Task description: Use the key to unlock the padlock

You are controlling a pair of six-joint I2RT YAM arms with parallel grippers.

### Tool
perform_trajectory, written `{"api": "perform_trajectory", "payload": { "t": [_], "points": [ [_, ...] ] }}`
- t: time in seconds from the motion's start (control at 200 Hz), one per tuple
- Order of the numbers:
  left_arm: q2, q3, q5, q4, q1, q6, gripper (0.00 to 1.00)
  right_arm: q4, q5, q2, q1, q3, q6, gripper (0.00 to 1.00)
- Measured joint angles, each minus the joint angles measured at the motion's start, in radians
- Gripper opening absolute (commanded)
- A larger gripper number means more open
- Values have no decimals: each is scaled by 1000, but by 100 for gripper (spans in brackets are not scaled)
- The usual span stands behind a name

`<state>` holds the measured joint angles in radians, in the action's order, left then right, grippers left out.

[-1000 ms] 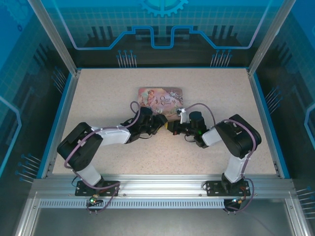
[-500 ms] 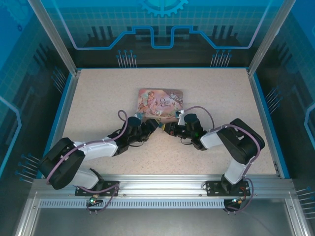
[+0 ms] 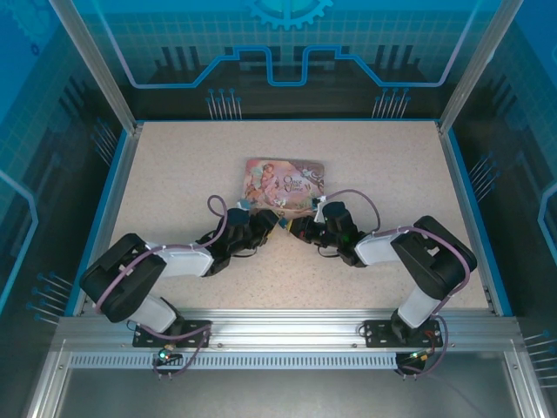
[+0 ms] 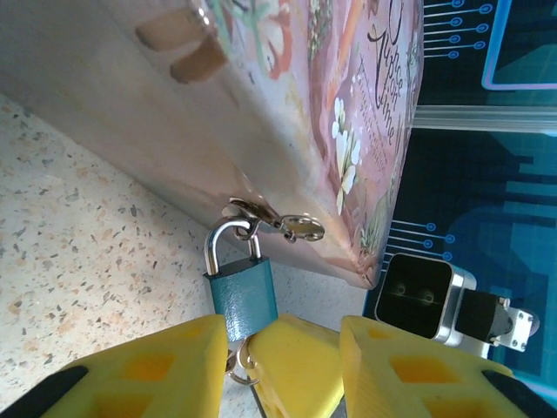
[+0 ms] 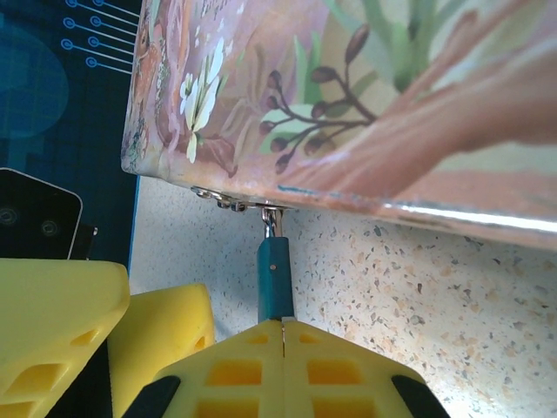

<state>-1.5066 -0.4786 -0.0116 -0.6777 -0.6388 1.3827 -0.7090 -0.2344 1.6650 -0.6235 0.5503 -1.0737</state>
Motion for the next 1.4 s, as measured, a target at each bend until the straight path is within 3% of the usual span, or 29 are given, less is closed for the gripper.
{"api": "perform_trajectory", "payload": {
  "t": [0.285,1.02,1.261,1.401],
  "points": [
    [-70,9,0,-44,0,53,41,10,0,2,-9,13,-19,0],
    [-196,-18,0,-188,-2,122,32,11,18,20,-26,30,-38,0],
    [-198,-18,-4,-188,-2,138,15,8,28,23,-26,32,-45,0],
    [-198,-18,-11,-188,-2,138,4,6,37,23,-26,32,-44,7]
  ]
}}
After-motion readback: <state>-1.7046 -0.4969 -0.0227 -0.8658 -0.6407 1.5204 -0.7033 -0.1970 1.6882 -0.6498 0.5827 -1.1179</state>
